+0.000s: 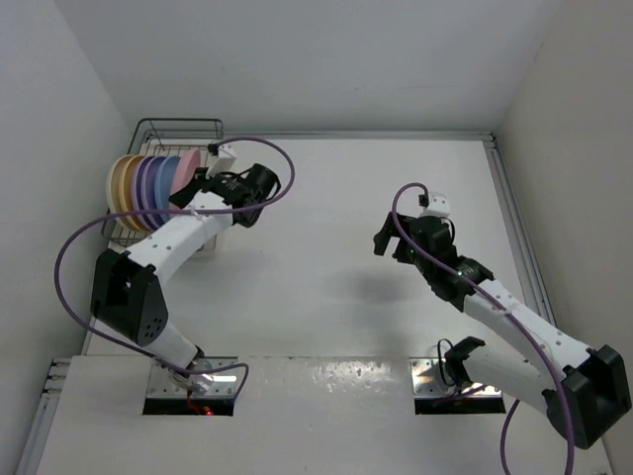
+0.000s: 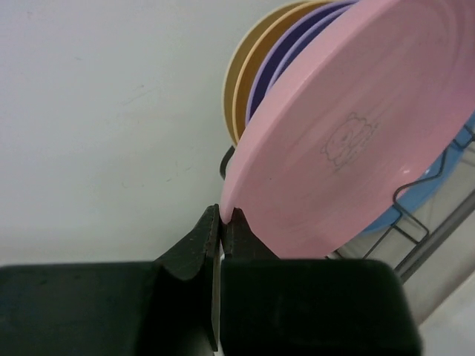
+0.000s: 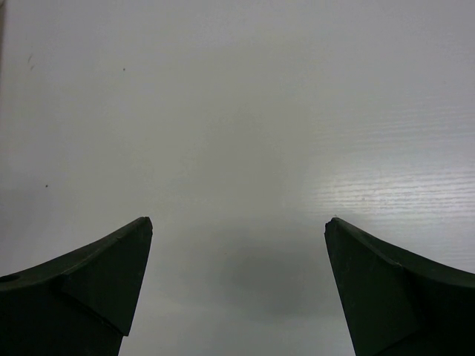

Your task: Load the plates into the dish rack

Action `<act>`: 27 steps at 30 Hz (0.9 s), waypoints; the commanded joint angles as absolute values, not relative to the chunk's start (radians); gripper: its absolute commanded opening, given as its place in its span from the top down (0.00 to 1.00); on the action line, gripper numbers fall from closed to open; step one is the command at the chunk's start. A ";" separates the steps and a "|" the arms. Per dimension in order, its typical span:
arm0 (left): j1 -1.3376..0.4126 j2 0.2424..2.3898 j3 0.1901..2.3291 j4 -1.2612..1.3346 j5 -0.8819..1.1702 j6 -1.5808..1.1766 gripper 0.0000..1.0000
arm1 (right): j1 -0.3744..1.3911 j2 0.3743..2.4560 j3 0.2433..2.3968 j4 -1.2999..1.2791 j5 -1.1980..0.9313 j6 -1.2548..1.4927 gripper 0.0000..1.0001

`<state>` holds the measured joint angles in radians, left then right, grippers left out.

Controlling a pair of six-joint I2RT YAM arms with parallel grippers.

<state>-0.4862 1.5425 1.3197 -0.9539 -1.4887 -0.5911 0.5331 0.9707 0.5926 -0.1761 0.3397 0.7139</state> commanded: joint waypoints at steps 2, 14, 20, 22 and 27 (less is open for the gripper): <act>-0.443 1.583 1.388 -1.299 -1.769 -0.922 0.96 | 0.543 0.971 0.643 -0.146 0.359 0.683 0.00; -0.402 1.621 1.497 -1.154 -1.769 -0.784 0.96 | 0.545 0.907 0.571 -0.146 0.360 0.704 0.00; -0.351 1.612 1.522 -1.154 -1.769 -0.749 0.96 | 0.542 0.893 0.558 -0.140 0.373 0.701 0.00; -0.351 1.612 1.509 -1.141 -1.769 -0.749 0.96 | 0.549 0.897 0.560 -0.137 0.370 0.701 0.00; -0.351 1.646 1.502 -1.132 -1.769 -0.781 0.96 | 0.545 0.904 0.569 -0.133 0.370 0.700 0.00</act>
